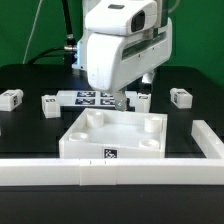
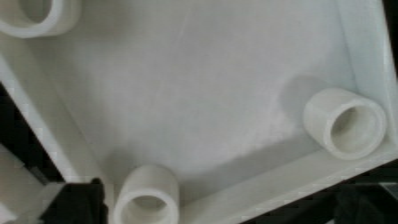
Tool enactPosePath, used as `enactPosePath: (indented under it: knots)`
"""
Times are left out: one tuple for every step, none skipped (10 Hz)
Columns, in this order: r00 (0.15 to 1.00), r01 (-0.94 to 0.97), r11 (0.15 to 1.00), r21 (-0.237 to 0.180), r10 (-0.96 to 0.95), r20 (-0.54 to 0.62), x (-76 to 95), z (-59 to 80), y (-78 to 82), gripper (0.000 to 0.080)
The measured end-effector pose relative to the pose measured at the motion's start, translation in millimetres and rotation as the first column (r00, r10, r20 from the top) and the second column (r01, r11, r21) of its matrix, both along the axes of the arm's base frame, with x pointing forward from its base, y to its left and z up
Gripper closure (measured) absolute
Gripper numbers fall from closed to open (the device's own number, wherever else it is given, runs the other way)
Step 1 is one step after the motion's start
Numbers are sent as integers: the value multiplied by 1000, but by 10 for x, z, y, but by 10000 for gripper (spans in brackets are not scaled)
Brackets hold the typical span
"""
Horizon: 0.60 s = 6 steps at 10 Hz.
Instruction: Assemble one leg
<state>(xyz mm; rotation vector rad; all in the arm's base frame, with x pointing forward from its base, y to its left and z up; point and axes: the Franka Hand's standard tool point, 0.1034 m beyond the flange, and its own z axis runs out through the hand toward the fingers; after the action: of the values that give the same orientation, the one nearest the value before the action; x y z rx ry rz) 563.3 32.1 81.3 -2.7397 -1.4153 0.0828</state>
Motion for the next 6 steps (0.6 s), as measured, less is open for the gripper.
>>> enactPosePath:
  knots:
    - [1000, 0, 1000, 0, 0, 0, 0, 0, 0, 150]
    - [1000, 0, 1000, 0, 0, 0, 0, 0, 0, 150]
    - [1000, 0, 1000, 0, 0, 0, 0, 0, -1, 150]
    - [1000, -1, 1000, -1, 1, -1, -3, -3, -1, 150]
    - [1000, -1, 1000, -1, 1, -1, -4, -3, -1, 150]
    - [1000, -1, 1000, -1, 1, -1, -5, -4, -1, 150]
